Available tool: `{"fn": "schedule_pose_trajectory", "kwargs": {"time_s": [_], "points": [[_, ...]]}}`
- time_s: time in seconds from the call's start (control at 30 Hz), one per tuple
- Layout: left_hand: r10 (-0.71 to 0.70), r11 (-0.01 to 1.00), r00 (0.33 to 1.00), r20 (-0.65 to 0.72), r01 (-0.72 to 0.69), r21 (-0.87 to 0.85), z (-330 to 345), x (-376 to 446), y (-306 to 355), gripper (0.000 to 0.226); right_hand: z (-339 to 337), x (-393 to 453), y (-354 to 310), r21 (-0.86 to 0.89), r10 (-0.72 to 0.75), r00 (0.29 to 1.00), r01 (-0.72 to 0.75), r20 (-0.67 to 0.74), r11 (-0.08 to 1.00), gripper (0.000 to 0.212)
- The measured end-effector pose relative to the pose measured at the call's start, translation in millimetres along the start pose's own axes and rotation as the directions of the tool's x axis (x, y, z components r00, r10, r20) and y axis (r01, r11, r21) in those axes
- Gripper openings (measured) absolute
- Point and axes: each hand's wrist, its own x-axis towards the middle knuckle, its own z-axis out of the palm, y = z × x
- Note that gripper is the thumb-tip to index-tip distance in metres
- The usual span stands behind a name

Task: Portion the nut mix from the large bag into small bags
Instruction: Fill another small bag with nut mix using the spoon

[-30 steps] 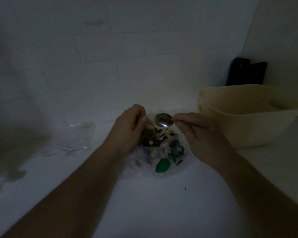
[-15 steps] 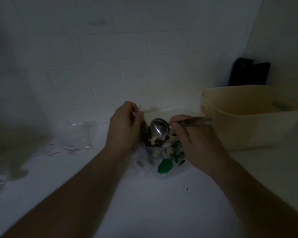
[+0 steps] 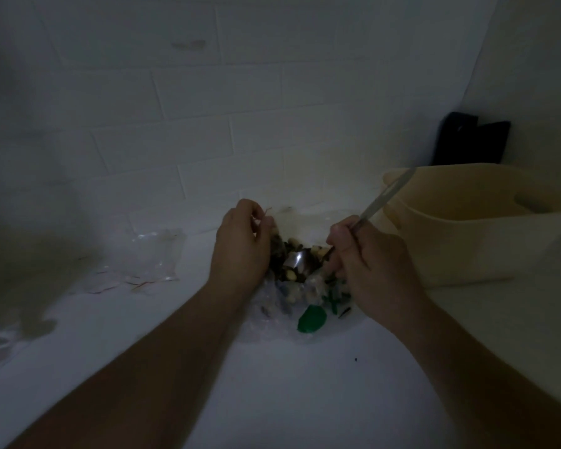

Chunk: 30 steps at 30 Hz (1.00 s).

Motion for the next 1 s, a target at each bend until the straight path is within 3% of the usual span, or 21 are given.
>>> {"fn": "schedule_pose_trajectory", "kwargs": {"time_s": [0.17,0.27,0.47,0.7,0.9,1.0], "points": [[0.015,0.997,0.998,0.062,-0.009,-0.082,-5,-4,9,0.005,-13,8,7,-0.012,-0.001,0.992,0.000,-0.126,1.000,0.049],[0.110,0.990,0.986,0.125,-0.098,-0.102,-8,-3,8,0.005,-18,10,9,0.023,-0.033,0.980,0.038,-0.195,0.999,0.031],[0.298,0.952,0.927,0.228,-0.270,-0.145,-9,-6,7,0.003,-32,10,0,0.058,-0.049,0.946,0.071,-0.320,0.996,0.025],[0.297,0.945,0.908,0.295,-0.236,-0.225,-10,-12,16,0.005,-32,10,-6,0.058,-0.090,0.950,0.112,-0.299,0.992,0.026],[0.405,0.913,0.788,0.463,-0.375,-0.160,-5,-13,12,0.039,-35,13,3,0.130,0.030,0.949,0.012,-0.315,0.991,0.025],[0.350,0.934,0.804,0.481,-0.337,-0.115,-5,-12,17,0.054,-35,13,3,0.119,0.036,0.949,0.002,-0.313,0.993,0.026]]}}
